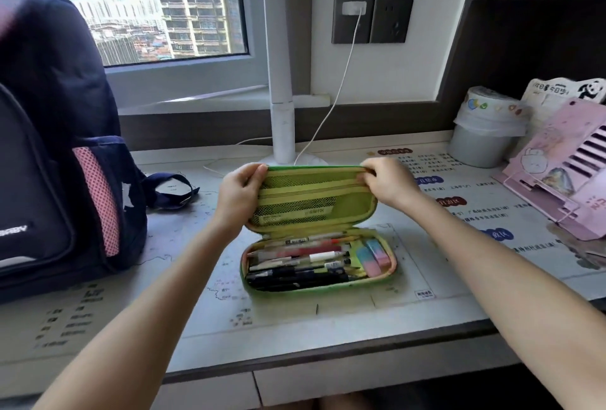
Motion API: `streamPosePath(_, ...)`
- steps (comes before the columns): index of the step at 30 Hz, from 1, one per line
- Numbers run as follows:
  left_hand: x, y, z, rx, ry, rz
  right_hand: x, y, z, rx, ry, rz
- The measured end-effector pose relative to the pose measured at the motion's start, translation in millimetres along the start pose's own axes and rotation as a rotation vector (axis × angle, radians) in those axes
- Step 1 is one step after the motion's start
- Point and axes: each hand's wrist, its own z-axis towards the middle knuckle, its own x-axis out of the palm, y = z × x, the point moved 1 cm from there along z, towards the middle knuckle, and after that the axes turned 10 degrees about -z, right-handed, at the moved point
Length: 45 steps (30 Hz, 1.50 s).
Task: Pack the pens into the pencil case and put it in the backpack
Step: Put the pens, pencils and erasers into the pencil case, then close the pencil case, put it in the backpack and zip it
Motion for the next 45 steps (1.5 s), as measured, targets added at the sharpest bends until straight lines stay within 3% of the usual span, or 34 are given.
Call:
streamPosePath(3, -6, -5, -4, 0.0, 0.013, -0.06, -9, 10, -3, -0.038, -0.137, -0.043)
streamPosePath(5, -18, -9, -20, 0.076, 0.131, -0.029, -18, 8, -24, -0.141, -0.19, -0.073)
streamPosePath(8, -45, -1, -51, 0.327, 0.375, 0.217, -23, -2, -76, -0.336, -0.19, -0.123)
streamPosePath(11, -55, 19, -78, 0.487, 0.501, 0.424, -6, -15, -122, -0.451, -0.169, -0.251)
streamPosePath(18, -52, 41, -97, 0.588, 0.465, 0.464, 10, -15, -142, -0.402, -0.152, -0.403)
streamPosePath(20, -50, 38, -98, 0.543, 0.418, 0.385, 3, 6, -129, -0.392, -0.136, -0.384)
streamPosePath(24, -50, 15, -74, -0.038, 0.32, -0.052, 12, 56, -91, -0.493, 0.25, -0.345)
streamPosePath(26, -49, 14, -50, -0.181, 0.284, -0.046, 25, 70, -81, -0.533, 0.351, -0.347)
streamPosePath(29, -40, 21, -23, -0.398, 0.453, 0.093, 37, 68, -79, -0.56, 0.263, -0.35)
streamPosePath(32, -36, 27, -7, -0.602, 0.639, 0.074, 43, 63, -82, -0.594, 0.15, -0.32)
streamPosePath(35, -35, 33, 6, -0.67, 0.673, 0.042, 46, 62, -84, -0.606, 0.111, -0.32)
streamPosePath(40, -30, 33, 12, -0.628, 0.758, 0.225, 47, 59, -85, -0.631, 0.066, -0.277)
streamPosePath(42, -32, 38, 10, -0.519, 0.74, 0.306, 46, 60, -86, -0.626, 0.072, -0.253)
streamPosePath(45, -47, 50, 0, -0.152, 0.637, 0.63, 47, 59, -85, -0.617, 0.084, -0.242)
